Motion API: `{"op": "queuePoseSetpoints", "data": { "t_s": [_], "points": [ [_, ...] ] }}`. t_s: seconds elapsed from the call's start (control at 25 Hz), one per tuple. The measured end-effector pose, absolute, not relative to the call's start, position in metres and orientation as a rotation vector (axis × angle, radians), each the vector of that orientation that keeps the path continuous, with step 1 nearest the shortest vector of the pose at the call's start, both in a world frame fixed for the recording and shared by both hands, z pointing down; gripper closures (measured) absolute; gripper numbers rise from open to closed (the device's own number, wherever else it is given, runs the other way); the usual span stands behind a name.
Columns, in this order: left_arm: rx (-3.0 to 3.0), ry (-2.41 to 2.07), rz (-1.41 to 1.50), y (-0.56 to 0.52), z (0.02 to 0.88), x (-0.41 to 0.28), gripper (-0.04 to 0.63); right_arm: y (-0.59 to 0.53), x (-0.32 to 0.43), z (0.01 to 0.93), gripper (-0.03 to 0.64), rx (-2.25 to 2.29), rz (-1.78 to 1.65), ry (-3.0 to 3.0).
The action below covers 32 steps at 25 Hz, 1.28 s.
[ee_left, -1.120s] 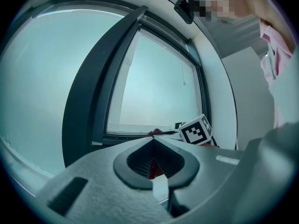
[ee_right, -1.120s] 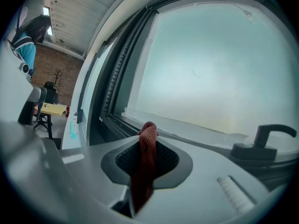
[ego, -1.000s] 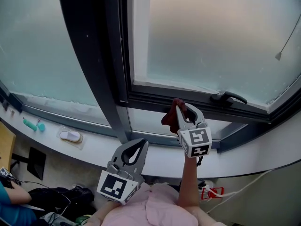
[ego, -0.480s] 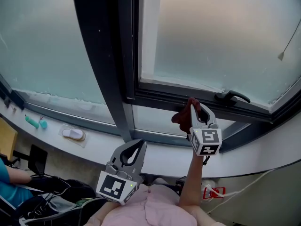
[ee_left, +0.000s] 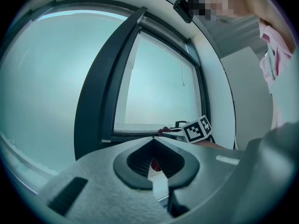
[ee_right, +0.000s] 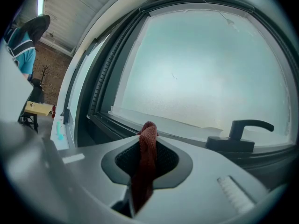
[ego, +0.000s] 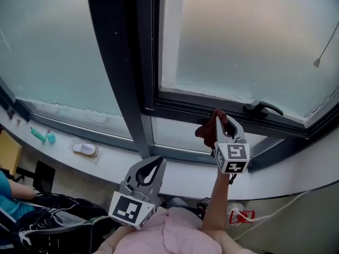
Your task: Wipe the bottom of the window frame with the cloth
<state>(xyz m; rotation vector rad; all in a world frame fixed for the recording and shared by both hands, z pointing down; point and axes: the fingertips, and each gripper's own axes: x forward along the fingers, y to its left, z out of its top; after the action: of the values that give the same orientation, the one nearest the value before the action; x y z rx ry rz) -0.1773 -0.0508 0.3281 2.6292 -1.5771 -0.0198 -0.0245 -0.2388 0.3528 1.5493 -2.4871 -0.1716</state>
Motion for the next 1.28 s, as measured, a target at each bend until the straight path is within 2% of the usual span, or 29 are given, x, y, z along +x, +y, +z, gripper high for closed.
{"op": "queuePoseSetpoints", "data": {
  "t_s": [0.48,1.28],
  "points": [
    [2.627,-1.568,-0.041,-0.058,0.328,-0.178,0.597,-0.238,-0.024,0.352,0.565,1.563,-0.211,-2.46],
    [2.66,-1.474,-0.051,-0.068,0.331,-0.17,0.598,-0.243,0.049,0.352,0.565,1.767,-0.163,-2.297]
  ]
}}
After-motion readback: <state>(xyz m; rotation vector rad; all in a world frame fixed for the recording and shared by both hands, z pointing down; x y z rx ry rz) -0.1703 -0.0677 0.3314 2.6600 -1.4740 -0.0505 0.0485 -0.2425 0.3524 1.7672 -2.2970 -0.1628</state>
